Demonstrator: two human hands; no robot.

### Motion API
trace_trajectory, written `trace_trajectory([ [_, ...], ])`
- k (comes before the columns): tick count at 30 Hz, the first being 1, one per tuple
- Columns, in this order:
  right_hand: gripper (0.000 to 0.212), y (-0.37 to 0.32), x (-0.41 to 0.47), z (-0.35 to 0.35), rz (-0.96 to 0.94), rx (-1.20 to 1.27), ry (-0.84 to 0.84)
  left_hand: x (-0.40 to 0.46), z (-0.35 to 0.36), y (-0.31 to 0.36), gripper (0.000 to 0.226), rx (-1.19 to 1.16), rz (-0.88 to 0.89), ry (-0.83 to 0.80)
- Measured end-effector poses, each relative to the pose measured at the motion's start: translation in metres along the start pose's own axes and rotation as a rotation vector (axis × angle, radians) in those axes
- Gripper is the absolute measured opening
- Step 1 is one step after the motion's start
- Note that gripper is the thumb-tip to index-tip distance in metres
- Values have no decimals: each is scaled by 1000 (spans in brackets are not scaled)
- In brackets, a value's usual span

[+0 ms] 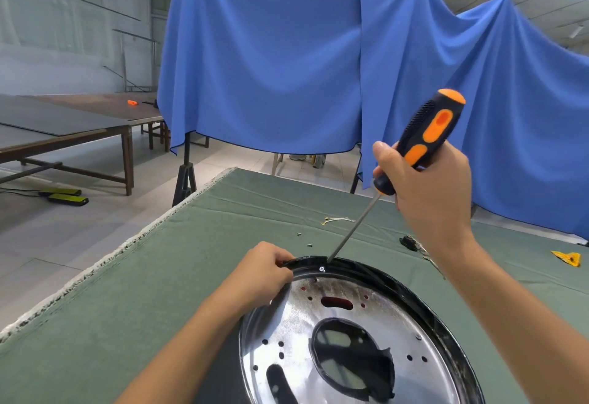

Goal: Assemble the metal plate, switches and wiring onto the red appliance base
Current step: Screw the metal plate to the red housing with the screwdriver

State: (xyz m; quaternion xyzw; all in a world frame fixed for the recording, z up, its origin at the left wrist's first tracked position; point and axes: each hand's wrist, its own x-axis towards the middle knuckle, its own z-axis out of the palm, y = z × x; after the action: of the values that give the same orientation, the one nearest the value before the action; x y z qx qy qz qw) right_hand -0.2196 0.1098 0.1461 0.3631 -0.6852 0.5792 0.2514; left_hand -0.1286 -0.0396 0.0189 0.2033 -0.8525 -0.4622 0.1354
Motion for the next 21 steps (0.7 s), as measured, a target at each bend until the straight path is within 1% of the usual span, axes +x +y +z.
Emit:
trace_trajectory([
  [4,26,11,-7,-8,17,84,68,1,0,-2,23,31,-29,4],
  [6,29,16,-8,-13,29,157,103,2,1,1,17,142,2,16],
  [7,32,18,-8,-15,40,204,126,2,0,4,17,251,29,46],
  [8,35,22,-8,-16,55,247,152,2,0,8,25,357,57,109],
  [9,35,25,-8,-18,73,276,177,3,-1,13,32,394,99,184],
  [10,34,28,-8,-18,93,297,198,4,-2,19,34,374,141,243],
  [11,32,32,-8,-19,111,320,214,6,-3,24,33,329,176,282],
  [12,29,36,-8,-19,128,347,230,8,-3,29,31,288,179,281],
  [14,29,43,-9,-18,165,405,268,12,-2,35,27,156,116,193],
  [17,31,52,-10,-16,246,476,334,11,-2,39,16,-236,-124,37],
  [19,32,57,-10,-15,292,523,390,10,-7,42,21,-491,-269,-44],
  [21,37,58,-9,-15,325,573,433,11,-12,46,29,-698,-364,-124],
])
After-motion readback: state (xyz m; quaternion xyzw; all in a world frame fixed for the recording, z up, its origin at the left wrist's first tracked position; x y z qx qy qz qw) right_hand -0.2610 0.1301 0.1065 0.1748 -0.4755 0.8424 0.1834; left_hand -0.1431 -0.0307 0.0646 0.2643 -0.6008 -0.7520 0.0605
